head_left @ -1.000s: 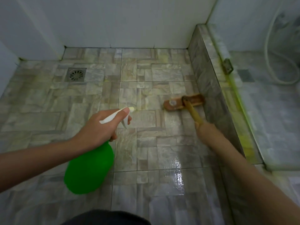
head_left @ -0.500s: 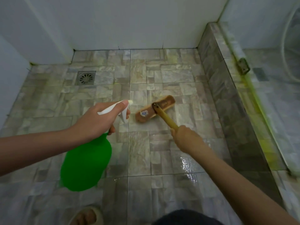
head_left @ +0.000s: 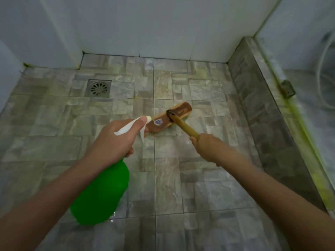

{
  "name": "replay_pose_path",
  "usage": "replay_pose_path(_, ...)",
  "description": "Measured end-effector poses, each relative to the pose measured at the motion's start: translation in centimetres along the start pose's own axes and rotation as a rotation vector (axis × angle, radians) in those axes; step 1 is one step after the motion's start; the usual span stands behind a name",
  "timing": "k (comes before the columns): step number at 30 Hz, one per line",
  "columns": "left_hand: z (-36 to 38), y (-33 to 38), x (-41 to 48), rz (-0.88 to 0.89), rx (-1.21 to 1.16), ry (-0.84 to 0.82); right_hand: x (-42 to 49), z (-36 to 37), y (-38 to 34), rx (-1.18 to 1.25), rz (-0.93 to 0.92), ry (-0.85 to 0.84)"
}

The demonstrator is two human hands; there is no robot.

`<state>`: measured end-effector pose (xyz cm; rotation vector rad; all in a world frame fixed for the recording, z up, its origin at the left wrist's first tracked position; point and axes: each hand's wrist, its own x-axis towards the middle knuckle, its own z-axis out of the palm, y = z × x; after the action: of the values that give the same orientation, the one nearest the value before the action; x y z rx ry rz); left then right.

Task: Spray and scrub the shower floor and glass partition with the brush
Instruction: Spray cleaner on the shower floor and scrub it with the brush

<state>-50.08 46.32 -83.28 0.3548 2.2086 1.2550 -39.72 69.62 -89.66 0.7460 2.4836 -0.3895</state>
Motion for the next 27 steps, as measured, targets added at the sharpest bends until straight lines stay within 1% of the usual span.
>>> replay_pose_path(2,-1.1,-0.5,0.5,-0.015,-0.066,0.01,-1.6,-0.2,1.4,-0.064,0.024,-0.041)
replay_pose_path(4,-1.6,-0.9,0.9,-0.017,-0.079,0.021,-5.7,1.2,3.7,-0.08,0.089,-0.037)
replay_pose_path(6,-2.3,-1.3,1.2,-0.019,-0.105,0.031,-9.4,2.9,4.2,-0.106,0.166,-0.054)
replay_pose_path(8,-2.8,-1.4,1.9,-0.027,-0.13,0.018,-10.2,3.5,3.6,-0.082,0.203,-0.039)
replay_pose_path(10,-3.0,-1.1,2.7,-0.024,-0.137,0.0,-6.8,2.6,2.3,0.03,0.241,0.015)
replay_pose_path(12,-2.6,-0.9,3.5,0.01,-0.081,-0.009,-1.1,0.7,1.0,0.068,0.204,0.066)
replay_pose_path(14,-2.1,-0.4,4.0,0.059,-0.015,-0.001,3.9,-1.9,0.3,0.131,0.184,0.083)
replay_pose_path(15,-1.9,0.0,4.2,0.081,0.011,0.01,4.9,-2.7,0.5,0.161,0.202,0.073)
replay_pose_path(16,-1.6,0.4,4.3,0.097,0.03,0.019,4.5,-2.9,1.1,0.157,0.213,0.062)
replay_pose_path(18,-1.1,1.4,4.4,0.122,0.041,0.03,0.8,-1.6,3.4,0.058,0.215,0.036)
replay_pose_path(20,-0.4,2.3,4.7,0.128,0.039,0.025,-3.8,-0.5,4.9,0.07,0.255,0.0)
replay_pose_path(21,0.0,2.6,5.1,0.128,0.042,0.016,-3.9,-0.4,5.5,0.068,0.263,-0.017)
replay_pose_path(23,0.9,3.3,5.9,0.114,0.04,-0.001,-0.1,-2.1,5.6,0.055,0.205,0.005)
replay_pose_path(26,2.3,4.1,7.0,0.127,0.086,-0.024,7.9,-5.7,4.9,0.056,0.13,0.048)
replay_pose_path(27,3.0,4.3,7.3,0.137,0.104,-0.029,9.2,-6.8,5.5,0.074,0.135,0.05)
